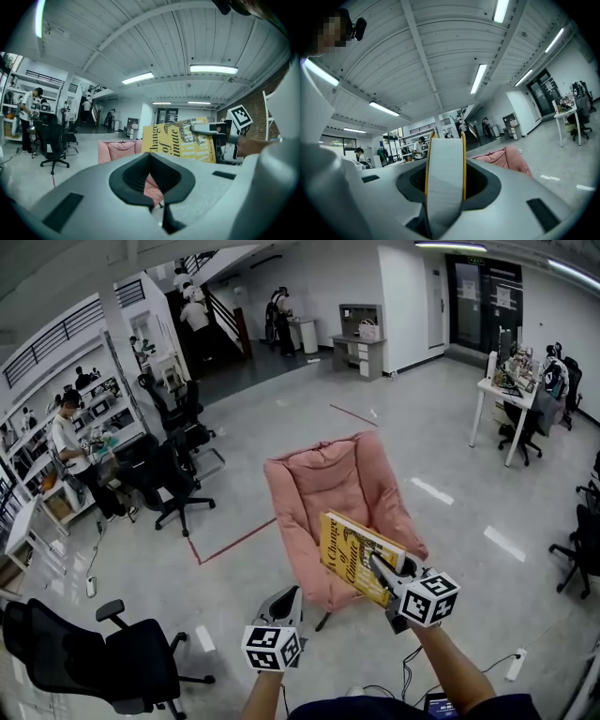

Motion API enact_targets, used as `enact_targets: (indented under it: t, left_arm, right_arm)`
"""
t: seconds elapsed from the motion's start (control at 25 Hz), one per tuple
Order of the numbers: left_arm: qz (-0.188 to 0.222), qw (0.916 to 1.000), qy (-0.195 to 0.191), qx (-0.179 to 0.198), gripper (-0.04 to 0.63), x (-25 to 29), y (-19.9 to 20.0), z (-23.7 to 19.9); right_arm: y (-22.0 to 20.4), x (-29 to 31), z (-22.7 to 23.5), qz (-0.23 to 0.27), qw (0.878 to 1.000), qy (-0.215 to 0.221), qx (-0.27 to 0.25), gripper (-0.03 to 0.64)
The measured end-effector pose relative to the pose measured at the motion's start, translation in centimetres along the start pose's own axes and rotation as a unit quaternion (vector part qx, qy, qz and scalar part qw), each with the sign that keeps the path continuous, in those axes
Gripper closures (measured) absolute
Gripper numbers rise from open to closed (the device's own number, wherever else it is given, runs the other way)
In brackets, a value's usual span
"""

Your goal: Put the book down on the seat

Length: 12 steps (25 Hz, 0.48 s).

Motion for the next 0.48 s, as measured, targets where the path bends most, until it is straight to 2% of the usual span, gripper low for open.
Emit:
enact_targets:
  t: [0.2,0.48]
  left_arm:
    - [0.006,0.9998,0.008,-0.015,0.591,0.9,-0.2,1.0]
    - [0.009,0.9998,0.014,-0.010,0.591,1.2,0.5,1.6]
  right_arm:
    - [-0.1,0.1,1.1,-0.010,1.000,0.012,-0.009,0.466]
    - [-0.2,0.5,1.5,-0.015,1.000,0.023,-0.014,0.466]
Point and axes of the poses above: the fingertips, and each gripper's own axes: x forward along the fingers, z to its right, y out of its top, the point moved 2 cm from there along -x, backward along the fingers, and after that the axes turned 6 degrees about -z, right-handed, at the moved point
